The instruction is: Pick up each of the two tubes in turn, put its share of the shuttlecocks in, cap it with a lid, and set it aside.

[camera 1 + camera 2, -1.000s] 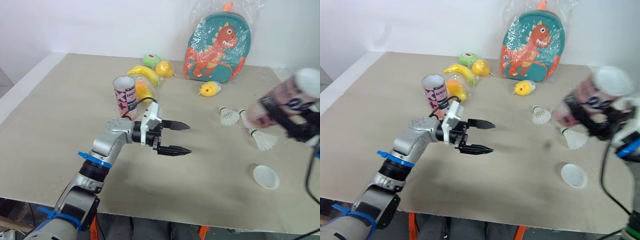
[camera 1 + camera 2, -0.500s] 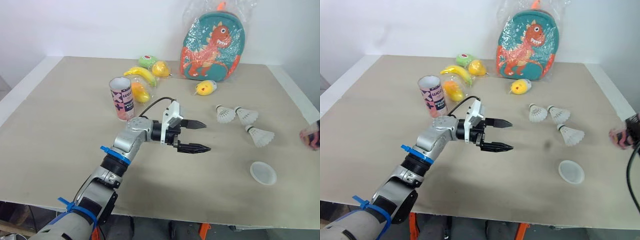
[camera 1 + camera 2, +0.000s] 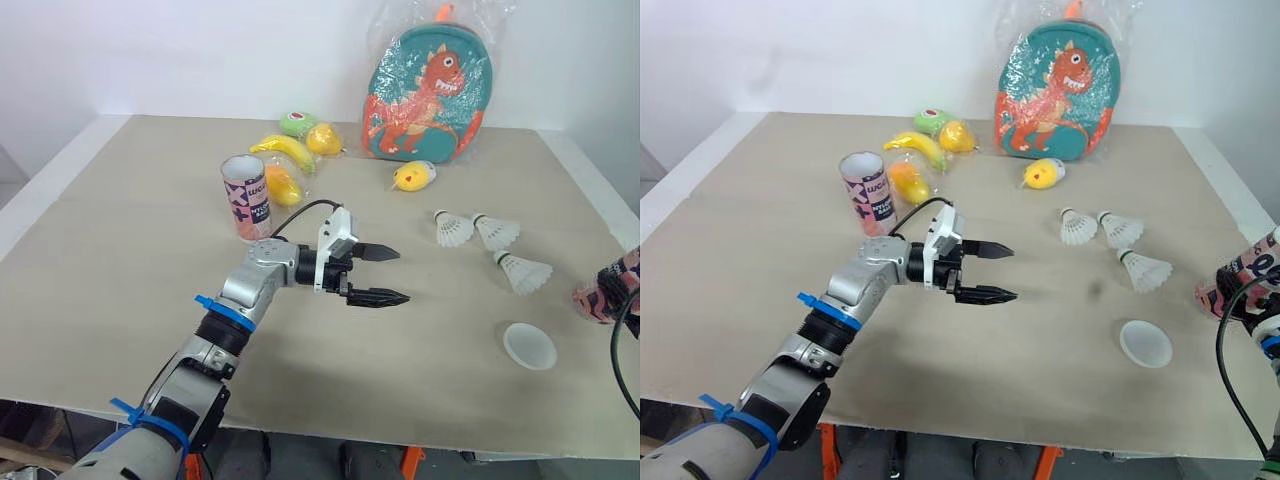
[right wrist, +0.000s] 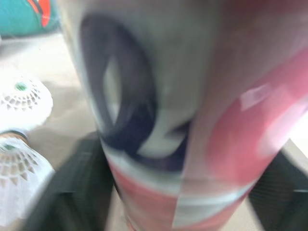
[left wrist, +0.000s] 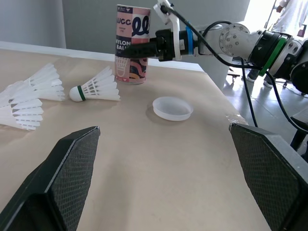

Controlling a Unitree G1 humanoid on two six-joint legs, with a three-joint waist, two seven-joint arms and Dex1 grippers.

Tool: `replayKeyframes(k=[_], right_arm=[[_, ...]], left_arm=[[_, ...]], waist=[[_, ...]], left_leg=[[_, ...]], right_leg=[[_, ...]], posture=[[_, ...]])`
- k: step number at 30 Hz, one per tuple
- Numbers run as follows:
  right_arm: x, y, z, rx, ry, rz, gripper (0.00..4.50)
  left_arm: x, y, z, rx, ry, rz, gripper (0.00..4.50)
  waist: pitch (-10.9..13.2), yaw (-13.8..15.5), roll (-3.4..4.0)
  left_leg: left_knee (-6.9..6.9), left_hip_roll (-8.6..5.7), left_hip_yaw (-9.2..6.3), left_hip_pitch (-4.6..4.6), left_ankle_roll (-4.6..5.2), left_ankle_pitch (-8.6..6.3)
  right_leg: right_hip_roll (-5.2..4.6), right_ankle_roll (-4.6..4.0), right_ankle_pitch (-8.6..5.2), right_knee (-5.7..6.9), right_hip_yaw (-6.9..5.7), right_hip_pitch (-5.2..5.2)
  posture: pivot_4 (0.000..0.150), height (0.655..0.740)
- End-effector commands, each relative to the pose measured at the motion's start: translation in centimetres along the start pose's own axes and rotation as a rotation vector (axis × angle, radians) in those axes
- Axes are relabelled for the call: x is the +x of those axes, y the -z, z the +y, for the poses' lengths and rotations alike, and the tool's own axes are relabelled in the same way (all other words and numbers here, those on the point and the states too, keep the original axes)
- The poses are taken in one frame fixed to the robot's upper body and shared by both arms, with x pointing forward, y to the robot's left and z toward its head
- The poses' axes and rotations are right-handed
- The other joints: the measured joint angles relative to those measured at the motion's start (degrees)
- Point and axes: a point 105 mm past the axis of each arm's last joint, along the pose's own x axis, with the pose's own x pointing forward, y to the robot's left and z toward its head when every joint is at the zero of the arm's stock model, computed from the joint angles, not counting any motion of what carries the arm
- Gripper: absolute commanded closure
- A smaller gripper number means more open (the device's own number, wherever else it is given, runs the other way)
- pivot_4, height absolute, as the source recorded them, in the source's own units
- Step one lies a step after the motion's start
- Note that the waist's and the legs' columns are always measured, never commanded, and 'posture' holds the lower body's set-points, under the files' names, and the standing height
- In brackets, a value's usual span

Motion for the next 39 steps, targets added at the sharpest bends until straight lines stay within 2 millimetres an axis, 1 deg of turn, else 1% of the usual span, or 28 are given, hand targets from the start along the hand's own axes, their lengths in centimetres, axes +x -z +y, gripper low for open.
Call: replayKeyframes(k=[1,3,8,12,14,19,24,27,28,29,31,32,34,37,39], right_arm=[[-0.1,-1.3,0.0,-0.041,-0.015,-0.032,0.03],[-0.1,-1.2,-0.6,-0.061,0.019,-0.019,0.03],[-0.7,-1.0,0.4,-0.067,-0.057,-0.001,0.03],[-1.6,-0.6,0.7,-0.097,-0.098,0.025,0.03],[-1.9,-0.5,0.4,-0.108,-0.083,0.041,0.03],[-3.0,1.0,0.8,-0.165,-0.148,0.138,0.03],[-3.9,1.4,-0.1,-0.180,-0.155,0.193,0.03],[-5.4,1.5,-0.6,-0.209,-0.198,0.239,0.03],[-5.9,1.1,-0.7,-0.210,-0.211,0.236,0.03],[-6.5,0.3,-0.5,-0.200,-0.235,0.209,0.03],[-7.6,-1.4,0.5,-0.192,-0.296,0.152,0.03],[-8.1,-2.0,1.0,-0.191,-0.324,0.137,0.03],[-9.9,-2.9,2.6,-0.202,-0.414,0.115,0.03],[-11.8,-4.0,4.3,-0.228,-0.488,0.084,0.03],[-12.7,-5.3,6.8,-0.245,-0.576,0.026,0.03]], left_arm=[[0.1,-1.1,-0.2,0.036,0.008,-0.022,0.00],[0.1,-1.2,-0.2,0.034,0.013,-0.026,0.00],[0.4,-1.6,-0.4,0.033,0.026,-0.034,0.00],[0.4,-1.7,-0.4,0.032,0.031,-0.038,0.00],[0.4,-1.7,-0.5,0.030,0.032,-0.040,0.00],[0.4,-1.8,-0.4,0.023,0.027,-0.050,0.00],[0.4,-1.8,-0.5,0.018,0.027,-0.053,0.00],[0.0,-1.8,-0.5,0.017,0.016,-0.048,0.00],[-0.3,-1.7,-0.5,0.018,0.012,-0.046,0.00],[-0.6,-1.6,-0.6,0.022,0.008,-0.035,0.00],[-1.5,-1.1,-0.8,0.033,0.002,-0.006,0.00],[-1.9,-0.9,-1.0,0.036,0.000,0.008,0.00],[-3.3,-0.1,-1.4,0.021,-0.010,0.035,0.00],[-5.0,0.4,-1.8,-0.007,-0.056,0.057,0.00],[-6.7,0.9,-1.9,-0.044,-0.121,0.065,0.00]], waist=[[-0.01,-0.18,0.06],[-0.01,-0.20,0.07],[-0.02,-0.20,0.07],[-0.01,-0.22,0.06],[-0.01,-0.25,0.05],[0.00,-0.23,0.05],[0.06,-0.25,-0.06],[0.10,-0.21,-0.13],[0.12,-0.18,-0.16],[0.12,-0.22,-0.16],[0.14,-0.30,-0.07],[0.15,-0.45,-0.04],[0.16,-0.47,-0.04],[0.16,-0.41,-0.04],[0.17,-0.46,-0.06]], left_leg=[[-0.01,0.00,0.01,0.00,0.00,0.00],[-0.02,-0.01,0.00,0.01,0.00,0.00],[-0.04,-0.01,-0.01,0.01,0.00,0.00],[-0.05,-0.01,-0.01,0.02,0.00,0.00],[-0.04,-0.01,-0.01,0.02,0.00,0.00],[-0.04,-0.02,-0.02,0.02,0.00,0.00],[-0.04,-0.02,0.00,0.03,0.00,-0.01],[-0.04,-0.02,-0.01,0.04,0.00,-0.01],[-0.06,-0.03,-0.01,0.04,-0.01,-0.01],[-0.07,-0.03,-0.03,0.04,0.00,-0.01],[-0.11,-0.03,-0.02,0.04,0.00,-0.03],[-0.11,-0.03,-0.01,0.05,-0.01,-0.05],[-0.17,0.01,-0.03,0.16,0.00,-0.06],[-0.21,0.03,-0.08,0.25,-0.01,-0.06],[-0.20,0.06,-0.09,0.27,-0.02,-0.07]], right_leg=[[0.00,0.00,0.00,0.00,0.02,-0.01],[0.00,0.00,0.00,0.00,0.02,-0.01],[0.00,-0.02,-0.02,0.00,0.01,0.00],[0.00,0.04,-0.05,0.00,0.02,0.00],[0.00,0.04,-0.05,0.00,0.01,0.00],[0.00,0.04,-0.06,0.00,0.02,0.01],[0.00,0.04,-0.07,-0.01,0.04,0.01],[0.00,0.04,-0.07,-0.01,0.03,0.02],[0.00,0.04,-0.09,-0.01,0.03,0.02],[0.00,0.03,-0.12,-0.01,0.02,0.02],[-0.01,0.03,-0.16,-0.01,0.02,0.02],[-0.01,0.03,-0.18,-0.01,0.04,0.02],[0.05,-0.01,-0.18,0.00,0.05,0.04],[0.05,-0.09,-0.23,0.02,-0.03,0.13],[0.04,-0.12,-0.24,0.02,-0.06,0.17]], posture=[[0.150,0.7302],[0.150,0.7302],[0.150,0.7302],[0.150,0.7302],[0.150,0.7302],[0.150,0.7302],[0.150,0.7302],[0.150,0.7302],[0.150,0.7302],[0.150,0.7302],[0.150,0.7302],[0.150,0.7302],[0.150,0.7302],[0.150,0.7302],[0.150,0.7302]])
